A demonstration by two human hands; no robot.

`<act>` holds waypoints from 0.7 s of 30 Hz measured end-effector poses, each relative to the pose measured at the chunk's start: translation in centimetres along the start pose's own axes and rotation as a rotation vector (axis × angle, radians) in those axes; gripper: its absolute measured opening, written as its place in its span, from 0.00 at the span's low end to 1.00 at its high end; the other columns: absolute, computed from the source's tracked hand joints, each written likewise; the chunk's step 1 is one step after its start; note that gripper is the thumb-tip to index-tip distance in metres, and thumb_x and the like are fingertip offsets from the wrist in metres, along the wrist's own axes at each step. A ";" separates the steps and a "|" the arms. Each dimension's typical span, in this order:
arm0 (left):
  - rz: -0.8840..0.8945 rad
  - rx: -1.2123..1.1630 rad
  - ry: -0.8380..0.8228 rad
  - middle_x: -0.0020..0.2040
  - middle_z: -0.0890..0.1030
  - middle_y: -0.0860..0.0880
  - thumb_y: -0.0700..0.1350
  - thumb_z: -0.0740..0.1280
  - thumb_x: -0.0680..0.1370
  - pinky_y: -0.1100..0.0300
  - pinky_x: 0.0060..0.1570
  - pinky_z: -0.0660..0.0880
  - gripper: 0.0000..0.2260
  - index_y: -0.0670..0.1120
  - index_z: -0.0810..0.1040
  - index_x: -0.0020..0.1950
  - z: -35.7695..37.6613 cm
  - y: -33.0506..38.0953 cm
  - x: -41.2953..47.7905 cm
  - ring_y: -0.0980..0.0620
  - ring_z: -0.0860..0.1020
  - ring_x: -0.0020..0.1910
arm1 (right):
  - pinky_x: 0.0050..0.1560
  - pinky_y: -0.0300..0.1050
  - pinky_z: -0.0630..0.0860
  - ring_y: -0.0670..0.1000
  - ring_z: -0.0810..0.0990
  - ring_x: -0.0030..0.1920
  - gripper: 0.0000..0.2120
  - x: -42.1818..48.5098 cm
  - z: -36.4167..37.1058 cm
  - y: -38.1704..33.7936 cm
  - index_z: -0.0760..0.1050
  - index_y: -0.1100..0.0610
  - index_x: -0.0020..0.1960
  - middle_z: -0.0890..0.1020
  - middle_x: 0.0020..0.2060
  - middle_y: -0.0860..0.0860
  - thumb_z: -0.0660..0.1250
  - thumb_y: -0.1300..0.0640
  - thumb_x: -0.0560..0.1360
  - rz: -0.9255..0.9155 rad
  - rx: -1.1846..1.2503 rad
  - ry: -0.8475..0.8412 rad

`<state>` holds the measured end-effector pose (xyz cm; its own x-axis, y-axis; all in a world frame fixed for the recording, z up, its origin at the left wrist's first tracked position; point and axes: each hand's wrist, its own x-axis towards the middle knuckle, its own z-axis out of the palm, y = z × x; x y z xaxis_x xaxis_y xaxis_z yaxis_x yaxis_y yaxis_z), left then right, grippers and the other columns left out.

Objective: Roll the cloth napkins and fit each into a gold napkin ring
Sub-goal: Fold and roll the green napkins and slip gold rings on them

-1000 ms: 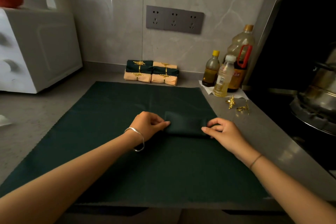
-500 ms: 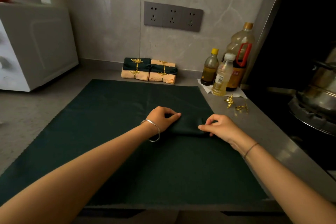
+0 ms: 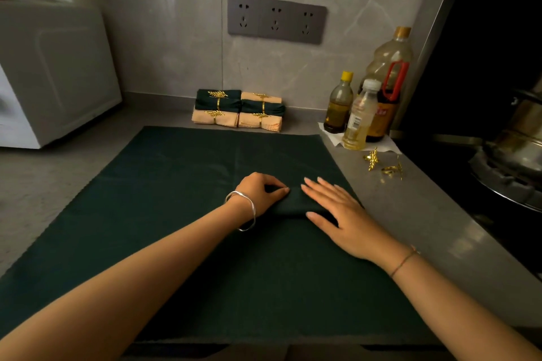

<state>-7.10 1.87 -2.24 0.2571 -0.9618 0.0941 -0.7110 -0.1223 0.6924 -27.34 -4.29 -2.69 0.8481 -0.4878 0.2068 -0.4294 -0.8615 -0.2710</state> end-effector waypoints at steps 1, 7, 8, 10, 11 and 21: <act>0.024 0.048 -0.003 0.58 0.79 0.51 0.50 0.64 0.78 0.60 0.59 0.71 0.12 0.50 0.79 0.59 -0.2 0.1 -0.1 0.54 0.76 0.57 | 0.75 0.40 0.42 0.36 0.42 0.73 0.26 -0.1 0.0 0.1 0.50 0.43 0.75 0.50 0.74 0.36 0.53 0.44 0.80 0.009 -0.003 -0.031; 0.462 0.600 -0.044 0.73 0.64 0.55 0.59 0.53 0.80 0.57 0.72 0.53 0.22 0.55 0.63 0.73 -1.2 0.5 -3.3 0.54 0.58 0.73 | 0.70 0.34 0.37 0.37 0.41 0.73 0.26 -0.1 0.1 0.3 0.48 0.45 0.76 0.49 0.75 0.38 0.52 0.45 0.81 0.015 -0.074 -0.093; 0.489 0.658 -0.076 0.74 0.62 0.56 0.59 0.52 0.80 0.58 0.73 0.51 0.23 0.55 0.60 0.74 -1.4 0.5 -3.9 0.56 0.57 0.74 | 0.70 0.33 0.37 0.37 0.41 0.73 0.26 0.0 0.1 0.2 0.48 0.45 0.76 0.49 0.75 0.38 0.52 0.45 0.81 0.014 -0.077 -0.097; 0.476 0.753 -0.133 0.75 0.59 0.56 0.57 0.52 0.81 0.59 0.73 0.49 0.23 0.55 0.55 0.76 -1.6 0.7 -4.1 0.56 0.55 0.74 | 0.69 0.33 0.36 0.37 0.41 0.73 0.25 -0.1 0.1 0.2 0.48 0.44 0.76 0.49 0.75 0.38 0.52 0.46 0.81 0.014 -0.067 -0.088; 0.451 0.789 -0.164 0.76 0.58 0.55 0.55 0.53 0.81 0.59 0.73 0.50 0.23 0.54 0.54 0.76 -1.8 1.0 -4.0 0.55 0.55 0.75 | 0.69 0.32 0.36 0.36 0.41 0.73 0.25 -0.1 0.1 0.1 0.49 0.44 0.75 0.50 0.75 0.38 0.53 0.46 0.81 0.012 -0.058 -0.075; 0.567 0.969 -0.196 0.74 0.62 0.48 0.44 0.56 0.82 0.54 0.64 0.69 0.24 0.48 0.52 0.76 -2.0 2.4 -5.6 0.49 0.67 0.70 | 0.71 0.36 0.40 0.37 0.52 0.72 0.23 -1.6 -1.6 -1.0 0.61 0.44 0.72 0.61 0.70 0.37 0.60 0.47 0.78 -0.113 -0.181 0.039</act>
<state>-8.97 7.47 0.33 -0.3088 -0.9500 0.0453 -0.9204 0.2865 -0.2661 -28.77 -2.84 -1.28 0.8830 -0.3887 0.2631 -0.3840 -0.9206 -0.0712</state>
